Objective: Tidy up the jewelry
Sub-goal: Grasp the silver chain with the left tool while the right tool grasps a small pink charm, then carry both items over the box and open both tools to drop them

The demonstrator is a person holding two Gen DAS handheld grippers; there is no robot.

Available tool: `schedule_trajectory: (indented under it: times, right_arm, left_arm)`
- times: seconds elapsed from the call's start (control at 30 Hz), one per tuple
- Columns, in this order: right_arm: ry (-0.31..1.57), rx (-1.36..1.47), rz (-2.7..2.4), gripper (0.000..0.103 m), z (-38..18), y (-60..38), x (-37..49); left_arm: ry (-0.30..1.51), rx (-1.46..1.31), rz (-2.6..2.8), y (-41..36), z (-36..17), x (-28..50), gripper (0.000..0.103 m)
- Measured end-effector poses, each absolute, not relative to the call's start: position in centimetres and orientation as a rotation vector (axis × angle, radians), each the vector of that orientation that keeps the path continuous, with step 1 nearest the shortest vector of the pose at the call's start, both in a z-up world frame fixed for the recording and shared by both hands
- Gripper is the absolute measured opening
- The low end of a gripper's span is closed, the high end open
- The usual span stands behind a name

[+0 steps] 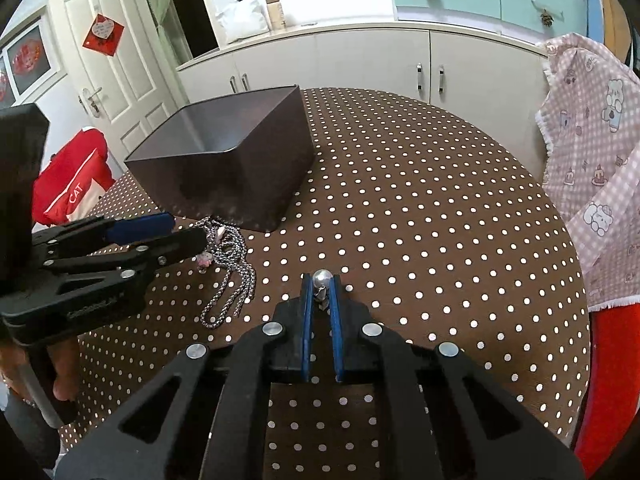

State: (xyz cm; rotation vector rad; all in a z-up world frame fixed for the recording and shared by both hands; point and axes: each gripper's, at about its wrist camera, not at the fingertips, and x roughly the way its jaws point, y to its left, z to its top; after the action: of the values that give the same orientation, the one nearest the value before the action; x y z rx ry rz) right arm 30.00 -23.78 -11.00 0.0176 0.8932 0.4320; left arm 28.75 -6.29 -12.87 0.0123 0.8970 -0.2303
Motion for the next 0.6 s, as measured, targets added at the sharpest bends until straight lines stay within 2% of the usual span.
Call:
schedule_trajectory:
  times: [0.13,0.6]
  right_arm:
    - [0.892,0.007,0.431,0.007,-11.0,-23.7,30.0]
    - [0.836,0.115,0.556,0.006,-9.6,-22.6,26.7]
  left_arm:
    - [0.91,0.012,-0.29,-6.9,-12.9,28.8,0.019]
    - [0.766,-0.067,-0.331,-3.6,-7.5,25.4,0.016]
